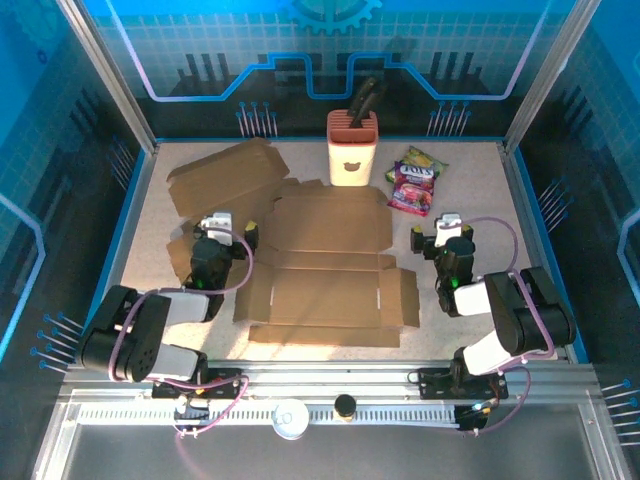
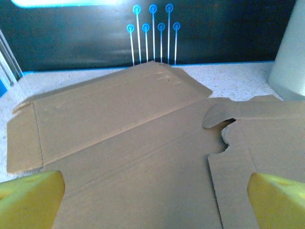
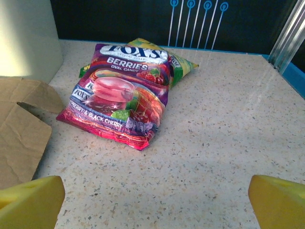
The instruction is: Fold the paper box
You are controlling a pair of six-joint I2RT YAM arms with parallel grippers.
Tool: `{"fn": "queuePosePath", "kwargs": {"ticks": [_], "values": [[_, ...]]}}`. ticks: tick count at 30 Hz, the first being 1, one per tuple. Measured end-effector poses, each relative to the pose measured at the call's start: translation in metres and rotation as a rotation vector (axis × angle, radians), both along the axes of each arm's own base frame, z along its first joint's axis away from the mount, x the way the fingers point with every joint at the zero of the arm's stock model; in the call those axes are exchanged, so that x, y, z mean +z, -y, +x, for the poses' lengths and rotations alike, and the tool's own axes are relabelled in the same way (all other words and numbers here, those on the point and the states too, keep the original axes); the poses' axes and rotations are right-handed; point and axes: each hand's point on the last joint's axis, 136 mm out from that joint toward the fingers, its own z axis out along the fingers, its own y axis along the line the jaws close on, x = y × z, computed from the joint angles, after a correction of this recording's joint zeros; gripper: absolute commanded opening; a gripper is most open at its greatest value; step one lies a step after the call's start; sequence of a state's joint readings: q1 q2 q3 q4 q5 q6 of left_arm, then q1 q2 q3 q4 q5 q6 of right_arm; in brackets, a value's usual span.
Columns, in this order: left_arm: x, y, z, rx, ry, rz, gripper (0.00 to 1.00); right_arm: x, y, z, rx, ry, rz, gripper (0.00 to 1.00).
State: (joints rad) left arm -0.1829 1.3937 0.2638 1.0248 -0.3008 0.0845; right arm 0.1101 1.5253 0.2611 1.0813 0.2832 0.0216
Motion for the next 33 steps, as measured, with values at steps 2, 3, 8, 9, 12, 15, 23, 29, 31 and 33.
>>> {"fn": "queuePosePath", "kwargs": {"ticks": [2, 3, 8, 9, 12, 15, 23, 29, 31, 33], "values": [[0.002, -0.002, 0.000, 0.014, 0.009, 0.021, 0.99, 0.002, 0.000, -0.005, -0.002, 0.017, -0.006, 1.00], [0.003, -0.004, -0.001, 0.024, 0.012, 0.028, 0.99, 0.004, -0.001, -0.010, -0.007, 0.023, -0.017, 1.00], [0.021, -0.007, -0.008, 0.047, 0.058, 0.048, 0.99, 0.055, -0.017, -0.023, 0.025, 0.158, -0.057, 1.00], [0.030, -0.006, -0.010, 0.047, 0.078, 0.050, 0.99, 0.069, -0.018, -0.026, 0.025, 0.194, -0.060, 1.00], [0.057, -0.004, -0.016, 0.046, 0.120, 0.041, 0.99, 0.104, -0.016, -0.031, 0.009, 0.268, -0.066, 1.00], [0.092, -0.004, -0.019, 0.077, 0.132, -0.014, 0.99, 0.139, -0.012, -0.041, -0.009, 0.316, -0.058, 1.00], [0.139, -0.006, -0.048, 0.134, -0.010, -0.557, 0.82, 0.254, 0.008, -0.096, -0.044, 0.345, 0.382, 1.00], [0.060, 0.047, -0.090, 0.133, -0.482, -0.756, 0.71, 0.222, -0.028, -0.114, 0.025, -0.057, 0.626, 0.70], [0.039, 0.069, -0.118, 0.127, -0.609, -0.785, 0.69, 0.186, -0.050, -0.125, 0.045, -0.228, 0.701, 0.70], [0.022, 0.081, -0.143, 0.128, -0.687, -0.814, 0.66, 0.145, -0.076, -0.145, 0.068, -0.401, 0.747, 0.70]]}}
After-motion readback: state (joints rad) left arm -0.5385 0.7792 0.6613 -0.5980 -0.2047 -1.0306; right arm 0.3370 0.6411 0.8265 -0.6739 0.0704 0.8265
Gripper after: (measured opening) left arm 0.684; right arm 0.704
